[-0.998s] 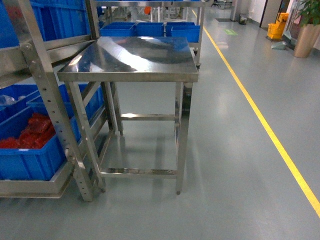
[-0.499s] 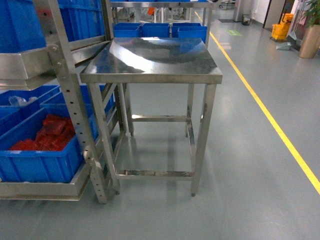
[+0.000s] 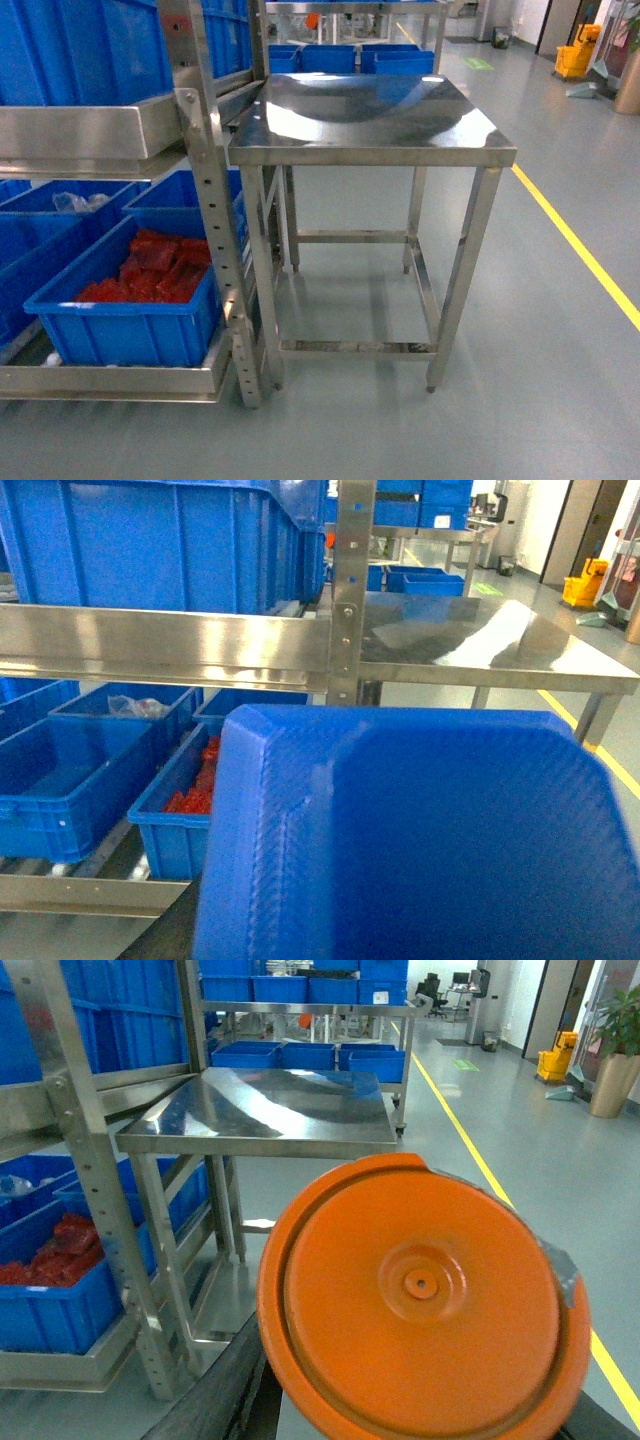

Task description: Sort blue parts and orange caps into right shelf containers

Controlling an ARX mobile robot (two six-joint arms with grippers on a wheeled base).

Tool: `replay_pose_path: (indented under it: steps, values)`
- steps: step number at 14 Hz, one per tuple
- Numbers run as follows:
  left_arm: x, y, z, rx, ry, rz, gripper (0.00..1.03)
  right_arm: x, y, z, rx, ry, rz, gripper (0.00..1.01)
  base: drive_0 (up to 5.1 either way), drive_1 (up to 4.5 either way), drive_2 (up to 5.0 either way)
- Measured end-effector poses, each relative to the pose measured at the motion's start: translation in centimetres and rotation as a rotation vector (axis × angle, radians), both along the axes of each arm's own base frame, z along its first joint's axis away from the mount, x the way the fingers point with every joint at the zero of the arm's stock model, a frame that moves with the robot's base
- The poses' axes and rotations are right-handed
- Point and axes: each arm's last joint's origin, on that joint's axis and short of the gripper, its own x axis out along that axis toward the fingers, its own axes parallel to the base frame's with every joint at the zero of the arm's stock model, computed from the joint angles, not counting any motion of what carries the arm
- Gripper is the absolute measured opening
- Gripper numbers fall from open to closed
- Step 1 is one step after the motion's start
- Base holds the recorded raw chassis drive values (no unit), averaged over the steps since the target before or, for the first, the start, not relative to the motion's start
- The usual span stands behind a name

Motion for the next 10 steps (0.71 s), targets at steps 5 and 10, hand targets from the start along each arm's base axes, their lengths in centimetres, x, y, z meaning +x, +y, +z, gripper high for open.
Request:
replay_pose_path:
  steps: [5, 10]
  values:
    - [0.00, 0.00, 0.01, 0.000, -0.001, 0.000, 0.43, 0.00, 0.00, 0.01, 0.000, -0.001, 0.000, 0.44, -5.1, 2.31, 2.3]
    - [0.00, 0.00, 0.03, 0.000, -0.003, 0.000, 0.43, 0.00, 0.00, 0.00, 0.000, 0.000, 0.000, 0.44, -5.0, 2.39, 2.4]
